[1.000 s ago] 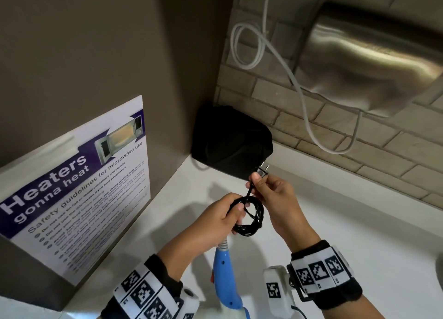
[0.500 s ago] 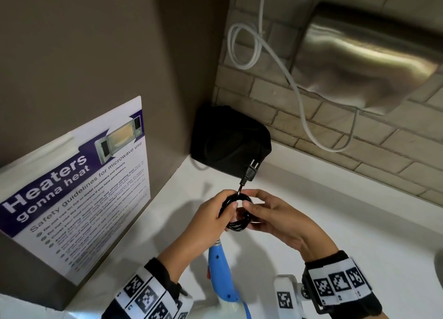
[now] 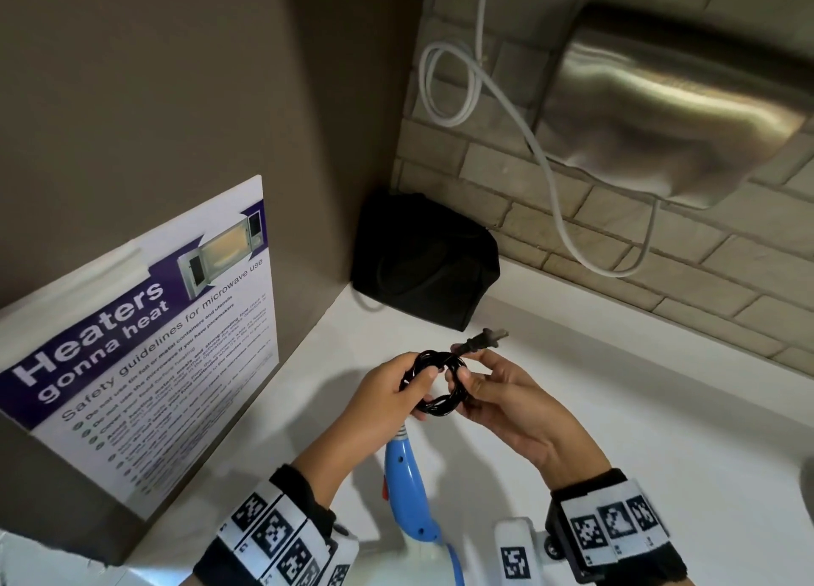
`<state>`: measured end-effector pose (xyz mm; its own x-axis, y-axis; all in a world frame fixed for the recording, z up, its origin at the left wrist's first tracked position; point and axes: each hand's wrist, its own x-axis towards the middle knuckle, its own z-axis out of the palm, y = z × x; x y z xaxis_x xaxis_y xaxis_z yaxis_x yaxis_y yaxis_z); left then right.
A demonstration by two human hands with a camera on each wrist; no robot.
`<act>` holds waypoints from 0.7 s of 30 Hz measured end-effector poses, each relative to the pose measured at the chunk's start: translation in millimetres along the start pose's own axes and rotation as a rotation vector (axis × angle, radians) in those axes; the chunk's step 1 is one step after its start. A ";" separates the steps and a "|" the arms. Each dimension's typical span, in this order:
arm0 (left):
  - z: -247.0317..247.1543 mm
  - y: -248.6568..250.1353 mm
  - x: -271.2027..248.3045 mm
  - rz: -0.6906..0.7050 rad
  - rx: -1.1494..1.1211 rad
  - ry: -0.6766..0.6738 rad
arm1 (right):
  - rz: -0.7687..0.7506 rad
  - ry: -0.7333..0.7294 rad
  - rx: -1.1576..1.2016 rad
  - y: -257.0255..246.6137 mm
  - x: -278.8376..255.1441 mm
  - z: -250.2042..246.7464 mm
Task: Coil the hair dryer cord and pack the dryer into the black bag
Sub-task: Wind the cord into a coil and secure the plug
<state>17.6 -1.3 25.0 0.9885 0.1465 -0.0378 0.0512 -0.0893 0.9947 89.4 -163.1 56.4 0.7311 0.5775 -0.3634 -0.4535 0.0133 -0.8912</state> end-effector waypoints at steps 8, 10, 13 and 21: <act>-3.9 -11.1 7.4 -0.086 -0.060 -0.036 | -0.087 0.070 -0.139 -4.6 -9.6 -3.1; -6.1 -14.4 7.8 -0.104 -0.090 -0.068 | -0.084 0.135 -0.120 -3.0 -8.0 -3.9; -8.9 -15.7 6.2 -0.114 -0.122 -0.115 | -0.077 0.211 -0.095 0.5 -4.5 -6.4; -15.5 -22.5 -1.9 -0.274 -0.109 -0.256 | -0.159 0.326 0.113 3.0 2.5 -28.0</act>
<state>12.4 15.7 4.2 0.9445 -0.1012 -0.3127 0.3167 0.0266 0.9481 104.1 -184.4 45.2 0.9124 0.2708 -0.3069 -0.3616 0.1821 -0.9144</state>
